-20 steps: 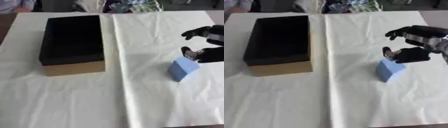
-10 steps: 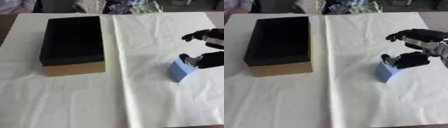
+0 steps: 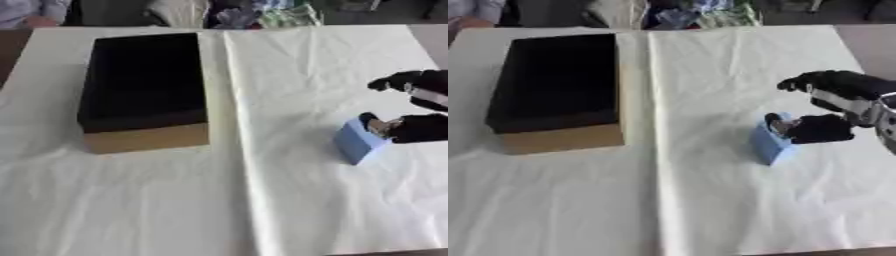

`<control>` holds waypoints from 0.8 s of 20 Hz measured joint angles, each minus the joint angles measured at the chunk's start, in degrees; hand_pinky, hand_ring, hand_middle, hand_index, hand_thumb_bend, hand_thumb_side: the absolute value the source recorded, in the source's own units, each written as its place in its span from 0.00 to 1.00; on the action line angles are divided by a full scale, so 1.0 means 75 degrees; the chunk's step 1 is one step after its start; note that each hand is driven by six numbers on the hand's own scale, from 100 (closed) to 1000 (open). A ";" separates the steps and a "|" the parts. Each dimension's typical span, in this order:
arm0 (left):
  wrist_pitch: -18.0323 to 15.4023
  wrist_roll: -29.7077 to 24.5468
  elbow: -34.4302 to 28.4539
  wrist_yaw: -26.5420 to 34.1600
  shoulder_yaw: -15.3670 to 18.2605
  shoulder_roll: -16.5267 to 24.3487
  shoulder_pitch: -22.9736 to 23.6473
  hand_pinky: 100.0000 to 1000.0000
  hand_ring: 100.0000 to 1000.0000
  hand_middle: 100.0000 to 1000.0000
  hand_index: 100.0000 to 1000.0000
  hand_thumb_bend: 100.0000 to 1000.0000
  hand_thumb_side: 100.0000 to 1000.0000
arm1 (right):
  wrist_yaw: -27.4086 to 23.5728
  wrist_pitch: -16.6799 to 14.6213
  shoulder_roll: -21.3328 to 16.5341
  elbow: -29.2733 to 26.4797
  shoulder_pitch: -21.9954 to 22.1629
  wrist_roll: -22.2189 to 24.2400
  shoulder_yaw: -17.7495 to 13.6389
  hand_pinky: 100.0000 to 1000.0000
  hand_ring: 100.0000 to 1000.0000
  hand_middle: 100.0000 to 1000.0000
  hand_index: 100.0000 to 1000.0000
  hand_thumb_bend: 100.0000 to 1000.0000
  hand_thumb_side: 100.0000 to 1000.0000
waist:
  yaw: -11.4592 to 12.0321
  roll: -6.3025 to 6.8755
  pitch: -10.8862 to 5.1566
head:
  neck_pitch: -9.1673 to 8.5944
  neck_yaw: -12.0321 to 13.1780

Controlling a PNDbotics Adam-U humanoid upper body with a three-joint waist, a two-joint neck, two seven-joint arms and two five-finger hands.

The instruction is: Pick up objects on the table and place them in the box.

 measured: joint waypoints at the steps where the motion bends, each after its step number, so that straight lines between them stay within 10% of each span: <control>1: 0.0000 0.0000 0.0000 0.0000 0.0000 0.0000 0.0000 1.00 0.63 0.63 0.86 0.00 0.61 | 0.0069 0.0033 0.0036 0.0000 0.0039 -0.0033 0.0000 0.98 1.00 0.90 1.00 0.10 0.75 | -0.0008 0.0000 0.0000 | 0.0000 0.0000; 10: 0.0003 0.0000 0.0000 0.0000 0.0001 0.0000 0.0000 1.00 0.63 0.63 0.86 0.00 0.60 | 0.0171 0.0289 0.0330 0.0000 0.0238 -0.0289 -0.0005 1.00 1.00 0.91 1.00 0.17 0.51 | -0.0036 -0.0003 0.0012 | -0.0059 -0.0005; 16: 0.0016 -0.0009 0.0000 -0.0001 0.0002 0.0000 -0.0001 1.00 0.63 0.63 0.86 0.00 0.60 | 0.0109 0.0626 0.0528 0.0000 0.0402 -0.0626 -0.0053 0.99 1.00 0.91 1.00 0.10 0.64 | -0.0045 -0.0019 0.0023 | -0.0070 -0.0011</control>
